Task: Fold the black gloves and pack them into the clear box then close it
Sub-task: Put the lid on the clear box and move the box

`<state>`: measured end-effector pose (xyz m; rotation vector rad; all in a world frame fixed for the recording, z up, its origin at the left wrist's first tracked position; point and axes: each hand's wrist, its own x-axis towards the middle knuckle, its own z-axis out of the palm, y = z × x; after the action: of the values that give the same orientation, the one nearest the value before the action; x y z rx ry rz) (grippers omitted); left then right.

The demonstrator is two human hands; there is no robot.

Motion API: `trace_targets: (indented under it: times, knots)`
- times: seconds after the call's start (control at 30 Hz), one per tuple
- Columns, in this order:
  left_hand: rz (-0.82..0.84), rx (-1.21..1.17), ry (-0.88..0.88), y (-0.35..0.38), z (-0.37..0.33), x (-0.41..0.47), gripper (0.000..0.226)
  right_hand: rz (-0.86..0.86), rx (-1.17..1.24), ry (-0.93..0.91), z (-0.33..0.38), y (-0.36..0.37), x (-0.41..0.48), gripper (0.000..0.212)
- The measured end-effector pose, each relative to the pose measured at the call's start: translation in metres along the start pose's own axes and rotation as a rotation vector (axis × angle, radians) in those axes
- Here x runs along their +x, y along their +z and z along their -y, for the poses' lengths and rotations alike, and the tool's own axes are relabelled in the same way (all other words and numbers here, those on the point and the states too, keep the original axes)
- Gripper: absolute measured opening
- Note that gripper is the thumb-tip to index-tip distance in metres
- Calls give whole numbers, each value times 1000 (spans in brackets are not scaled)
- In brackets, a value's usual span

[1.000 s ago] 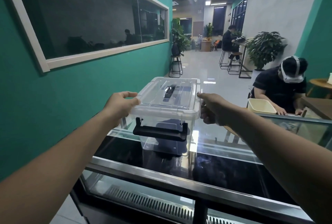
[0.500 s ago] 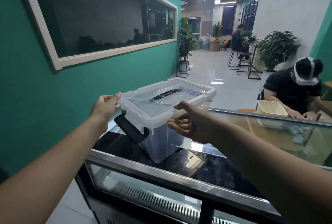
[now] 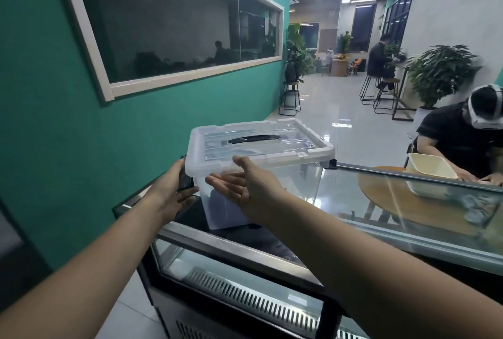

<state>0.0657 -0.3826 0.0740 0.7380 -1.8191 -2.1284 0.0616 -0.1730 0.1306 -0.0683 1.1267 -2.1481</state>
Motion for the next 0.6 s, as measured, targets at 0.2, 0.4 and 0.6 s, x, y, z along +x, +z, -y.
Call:
trace_targets:
  times: [0.2,0.4,0.6]
  knots:
    - [-36,-98,21,2,-7,-8,34,1,-193,38,0,-11,2,65]
    - [-27,-81,111,-4,-18,-10,26,-177,-541,23,33,-95,-14,102]
    - [-30,-80,153,5,-27,-8,32,-419,-659,-37,77,-165,-27,115]
